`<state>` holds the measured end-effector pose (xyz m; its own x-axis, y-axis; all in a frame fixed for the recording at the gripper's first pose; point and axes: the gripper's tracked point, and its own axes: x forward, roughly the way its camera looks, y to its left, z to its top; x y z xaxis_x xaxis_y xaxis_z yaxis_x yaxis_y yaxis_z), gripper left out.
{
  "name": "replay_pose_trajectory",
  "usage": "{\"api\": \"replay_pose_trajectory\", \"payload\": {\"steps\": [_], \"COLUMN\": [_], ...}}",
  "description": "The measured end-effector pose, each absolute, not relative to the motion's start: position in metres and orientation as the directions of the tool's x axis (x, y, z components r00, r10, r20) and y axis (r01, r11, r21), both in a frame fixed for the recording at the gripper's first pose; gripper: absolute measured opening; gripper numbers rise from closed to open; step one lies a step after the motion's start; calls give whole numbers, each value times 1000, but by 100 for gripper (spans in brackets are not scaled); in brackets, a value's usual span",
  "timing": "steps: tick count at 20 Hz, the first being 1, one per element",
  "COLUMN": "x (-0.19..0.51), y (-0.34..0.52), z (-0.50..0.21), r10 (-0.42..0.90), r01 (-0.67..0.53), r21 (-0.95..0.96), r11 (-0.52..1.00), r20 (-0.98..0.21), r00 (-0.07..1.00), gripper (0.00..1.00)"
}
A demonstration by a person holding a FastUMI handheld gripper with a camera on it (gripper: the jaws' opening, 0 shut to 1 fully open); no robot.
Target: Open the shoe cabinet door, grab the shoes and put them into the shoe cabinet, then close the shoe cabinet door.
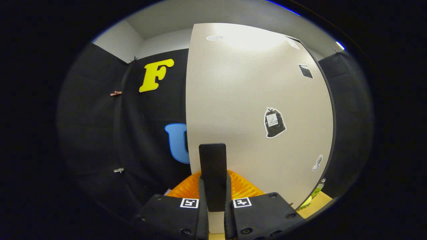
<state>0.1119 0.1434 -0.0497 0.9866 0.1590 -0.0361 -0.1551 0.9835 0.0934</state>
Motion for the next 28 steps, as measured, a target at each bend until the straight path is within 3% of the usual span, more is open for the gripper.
{"api": "replay_pose_trajectory", "payload": {"steps": [17, 28], "x": [-7, -54], "y": [59, -30], "z": [-35, -29], "r10": [244, 192], "r01": [-237, -186], "r21": [127, 115], "r11": [963, 976], "r20": [-48, -50], "r00": [969, 980], "gripper": [22, 21]}}
